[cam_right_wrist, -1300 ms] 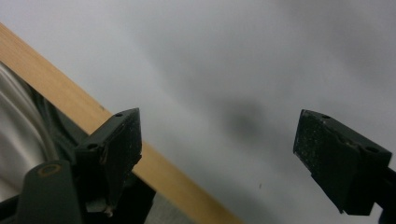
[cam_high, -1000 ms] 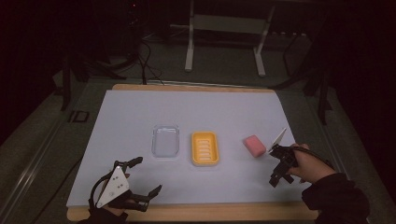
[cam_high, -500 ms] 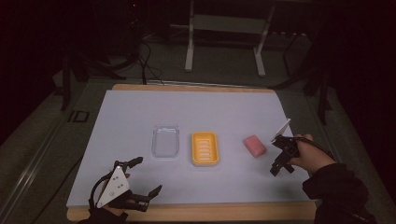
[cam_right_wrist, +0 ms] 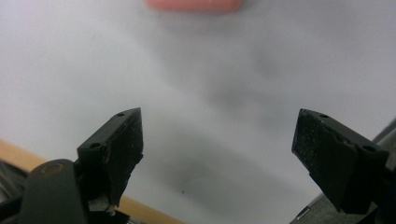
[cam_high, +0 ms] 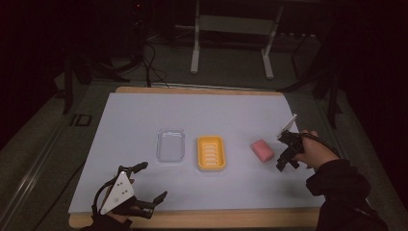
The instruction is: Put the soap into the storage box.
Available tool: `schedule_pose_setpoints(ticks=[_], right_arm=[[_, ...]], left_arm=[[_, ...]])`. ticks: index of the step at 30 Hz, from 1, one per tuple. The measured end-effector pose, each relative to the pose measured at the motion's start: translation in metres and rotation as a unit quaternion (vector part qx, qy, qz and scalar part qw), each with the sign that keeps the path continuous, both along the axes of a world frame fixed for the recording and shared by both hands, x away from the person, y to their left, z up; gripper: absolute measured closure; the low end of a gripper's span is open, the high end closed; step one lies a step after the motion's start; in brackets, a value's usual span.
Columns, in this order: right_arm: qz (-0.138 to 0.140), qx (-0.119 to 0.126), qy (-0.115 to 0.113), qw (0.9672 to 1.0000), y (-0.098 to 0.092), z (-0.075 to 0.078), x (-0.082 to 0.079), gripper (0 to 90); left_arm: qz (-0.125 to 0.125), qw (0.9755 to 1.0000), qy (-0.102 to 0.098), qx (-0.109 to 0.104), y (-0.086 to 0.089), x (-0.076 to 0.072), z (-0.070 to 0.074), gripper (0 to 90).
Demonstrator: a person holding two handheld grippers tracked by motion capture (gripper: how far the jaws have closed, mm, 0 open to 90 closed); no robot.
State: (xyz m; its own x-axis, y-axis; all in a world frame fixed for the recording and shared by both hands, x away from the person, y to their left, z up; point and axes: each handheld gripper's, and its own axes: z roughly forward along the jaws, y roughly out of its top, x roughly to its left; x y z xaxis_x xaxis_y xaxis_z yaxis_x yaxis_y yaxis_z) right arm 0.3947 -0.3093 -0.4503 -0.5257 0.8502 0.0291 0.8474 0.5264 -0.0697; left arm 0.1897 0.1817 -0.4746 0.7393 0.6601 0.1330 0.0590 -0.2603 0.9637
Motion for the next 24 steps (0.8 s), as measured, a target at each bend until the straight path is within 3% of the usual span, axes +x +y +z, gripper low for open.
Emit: schedule_pose_setpoints(ticks=[4,10,24], right_arm=[[-0.017,-0.007,-0.005,0.9998,0.003,0.001,0.008,16.7],[-0.005,0.001,-0.025,0.9997,0.008,-0.001,0.018,15.0],[-0.008,0.041,-0.046,0.9981,0.027,-0.010,0.035,12.8]], left_arm=[[0.000,1.0000,0.000,-0.001,0.000,0.000,0.000,0.6],[0.000,1.0000,0.000,0.000,0.000,0.000,0.000,0.6],[-0.003,1.0000,0.000,0.002,0.000,0.000,0.000,0.7]])
